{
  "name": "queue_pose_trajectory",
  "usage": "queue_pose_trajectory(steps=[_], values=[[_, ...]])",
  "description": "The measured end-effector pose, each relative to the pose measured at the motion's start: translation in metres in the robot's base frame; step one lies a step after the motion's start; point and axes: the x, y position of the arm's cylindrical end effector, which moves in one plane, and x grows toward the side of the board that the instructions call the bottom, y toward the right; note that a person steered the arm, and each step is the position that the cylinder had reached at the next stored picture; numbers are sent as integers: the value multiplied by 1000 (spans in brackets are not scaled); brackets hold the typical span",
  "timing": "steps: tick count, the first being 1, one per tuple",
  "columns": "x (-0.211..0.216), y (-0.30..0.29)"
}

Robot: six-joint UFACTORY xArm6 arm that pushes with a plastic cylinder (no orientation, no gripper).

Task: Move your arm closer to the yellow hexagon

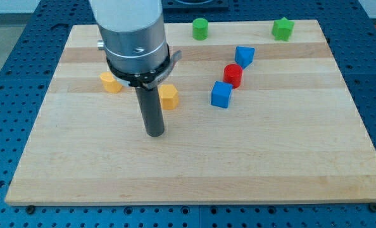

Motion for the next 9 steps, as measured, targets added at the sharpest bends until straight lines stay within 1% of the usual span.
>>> queue_pose_trajectory(steps=[7, 9], values=[[14, 0], [7, 0]])
